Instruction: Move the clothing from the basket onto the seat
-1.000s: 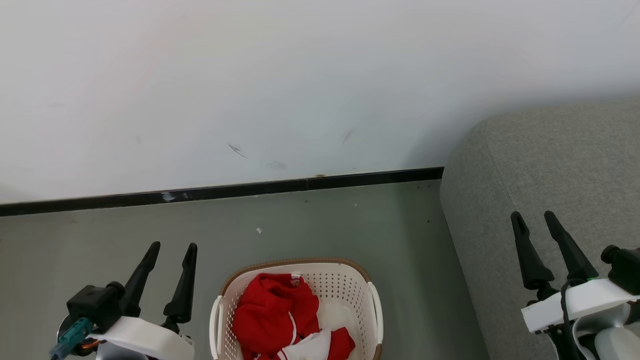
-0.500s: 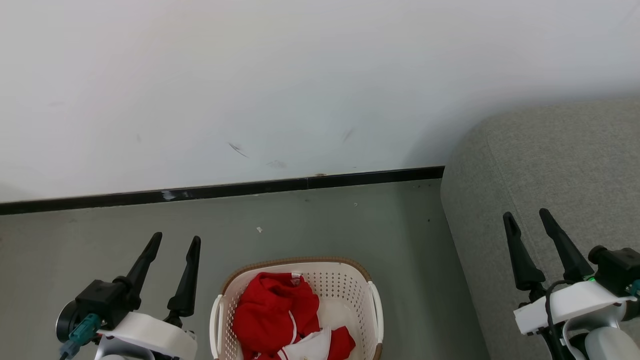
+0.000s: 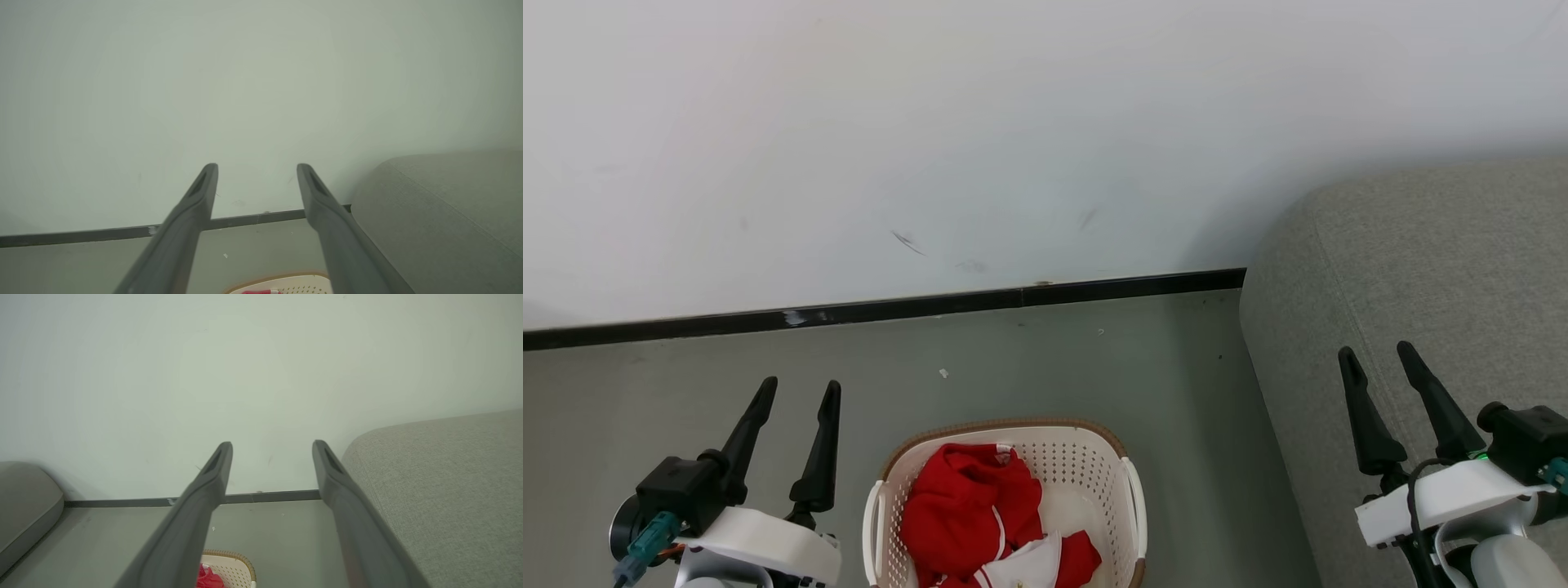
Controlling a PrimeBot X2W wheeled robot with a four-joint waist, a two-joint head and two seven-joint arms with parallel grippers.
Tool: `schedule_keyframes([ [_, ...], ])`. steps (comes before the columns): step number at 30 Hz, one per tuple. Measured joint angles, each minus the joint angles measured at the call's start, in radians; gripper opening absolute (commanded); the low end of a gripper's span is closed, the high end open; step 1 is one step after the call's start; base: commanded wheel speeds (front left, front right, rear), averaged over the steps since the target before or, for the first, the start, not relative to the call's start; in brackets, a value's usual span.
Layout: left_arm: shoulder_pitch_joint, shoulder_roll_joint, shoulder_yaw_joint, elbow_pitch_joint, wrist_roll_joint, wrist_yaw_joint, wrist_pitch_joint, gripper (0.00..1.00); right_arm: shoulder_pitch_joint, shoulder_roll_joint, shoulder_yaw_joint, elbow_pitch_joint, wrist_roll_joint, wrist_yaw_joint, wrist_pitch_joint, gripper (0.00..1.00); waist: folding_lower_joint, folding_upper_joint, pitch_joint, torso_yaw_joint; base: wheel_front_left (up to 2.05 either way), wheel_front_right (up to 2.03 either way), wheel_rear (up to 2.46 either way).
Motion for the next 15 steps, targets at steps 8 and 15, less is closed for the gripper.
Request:
schedule_keyframes([
  [8,0.000,-0.015,0.009,0.013,0.000,-0.007,-0.001,1.00,-0.001,-0.003,0.000,0.000,0.000,0.000,0.000,1.00,0.0000,0.0000,0.010,-0.008,0.00,0.00,0.00],
  [15,0.000,-0.023,0.005,0.028,0.008,-0.009,-0.001,1.00,-0.018,-0.008,-0.001,-0.002,0.000,0.000,0.000,1.00,-0.0001,0.0000,0.027,-0.017,0.00,0.00,0.00],
])
